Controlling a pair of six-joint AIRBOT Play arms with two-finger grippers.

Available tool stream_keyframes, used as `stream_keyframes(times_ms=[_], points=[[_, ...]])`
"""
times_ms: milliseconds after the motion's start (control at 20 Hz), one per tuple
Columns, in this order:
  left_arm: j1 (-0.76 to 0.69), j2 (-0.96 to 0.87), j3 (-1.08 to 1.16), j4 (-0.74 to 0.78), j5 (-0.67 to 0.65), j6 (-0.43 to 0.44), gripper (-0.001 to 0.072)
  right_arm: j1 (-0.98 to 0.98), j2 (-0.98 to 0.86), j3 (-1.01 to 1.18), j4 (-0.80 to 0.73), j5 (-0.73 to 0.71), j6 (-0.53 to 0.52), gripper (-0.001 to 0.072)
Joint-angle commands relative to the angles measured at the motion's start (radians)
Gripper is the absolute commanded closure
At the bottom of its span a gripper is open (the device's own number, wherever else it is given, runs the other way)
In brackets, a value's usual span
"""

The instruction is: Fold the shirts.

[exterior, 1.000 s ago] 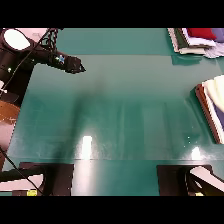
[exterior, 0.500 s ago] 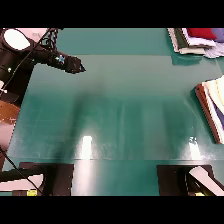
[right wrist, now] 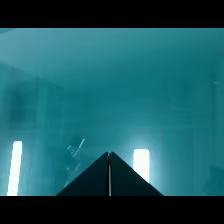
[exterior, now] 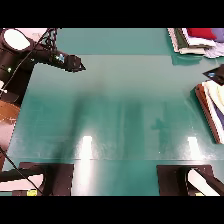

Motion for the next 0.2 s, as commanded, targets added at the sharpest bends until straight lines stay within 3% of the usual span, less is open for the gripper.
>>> stream_keyframes(times_ms=[0,150], points=[[0.0,0.001,0.0,0.0,0.02,0.0,0.0681,0.117,0.001,0.0,0.011,-0.026,-0.001,0.07],[0.0,0.001,0.0,0.0,0.02,0.0,0.0681,0.121,0.001,0.0,0.012,-0.012,-0.001,0.07]])
